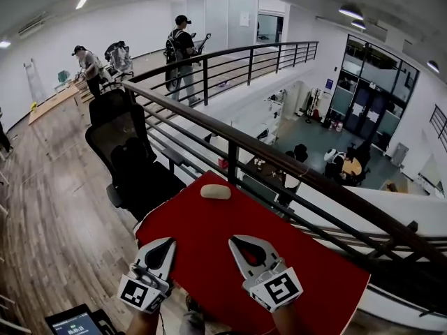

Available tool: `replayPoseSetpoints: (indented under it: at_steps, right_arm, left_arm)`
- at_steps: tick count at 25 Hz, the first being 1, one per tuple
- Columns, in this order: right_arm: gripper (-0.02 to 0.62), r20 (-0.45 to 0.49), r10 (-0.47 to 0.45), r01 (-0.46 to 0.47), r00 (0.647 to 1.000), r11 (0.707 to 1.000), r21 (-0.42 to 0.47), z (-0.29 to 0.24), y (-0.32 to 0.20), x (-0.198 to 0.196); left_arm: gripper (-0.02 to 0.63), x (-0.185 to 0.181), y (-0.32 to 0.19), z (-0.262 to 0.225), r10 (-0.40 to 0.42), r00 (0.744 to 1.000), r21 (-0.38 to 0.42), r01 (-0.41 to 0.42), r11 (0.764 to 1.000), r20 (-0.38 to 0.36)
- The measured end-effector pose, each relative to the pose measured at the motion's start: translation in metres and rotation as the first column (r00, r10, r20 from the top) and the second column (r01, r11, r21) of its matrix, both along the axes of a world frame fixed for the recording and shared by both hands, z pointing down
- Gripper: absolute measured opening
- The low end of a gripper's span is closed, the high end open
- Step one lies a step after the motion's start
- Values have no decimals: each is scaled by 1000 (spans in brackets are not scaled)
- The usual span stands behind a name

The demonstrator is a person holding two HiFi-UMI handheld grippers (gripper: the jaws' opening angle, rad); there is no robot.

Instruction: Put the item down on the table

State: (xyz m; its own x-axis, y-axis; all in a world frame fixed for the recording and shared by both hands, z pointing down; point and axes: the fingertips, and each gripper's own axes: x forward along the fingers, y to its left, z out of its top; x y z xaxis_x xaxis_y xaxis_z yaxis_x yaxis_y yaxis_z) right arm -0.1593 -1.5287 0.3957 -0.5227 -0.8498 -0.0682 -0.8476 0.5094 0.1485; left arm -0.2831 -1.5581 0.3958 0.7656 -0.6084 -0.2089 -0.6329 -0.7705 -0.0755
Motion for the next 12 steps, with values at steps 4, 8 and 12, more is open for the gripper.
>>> replayPoseSetpoints:
  at_steps: [4, 8, 12]
  right_arm:
    - [2, 6, -33, 33, 999, 999, 12, -11, 57, 1]
    - [2, -5, -47, 47, 999, 998, 36, -31, 98, 5]
    - [2, -26, -60, 62, 998, 997, 49, -45, 127, 1]
  left_arm:
    - [0, 5, 60, 2, -31, 999, -17, 32, 999, 36]
    - [0, 4, 110, -12, -59, 997, -10, 59, 998, 58]
    - [0, -8, 137, -23, -98, 994, -7, 99, 995, 44]
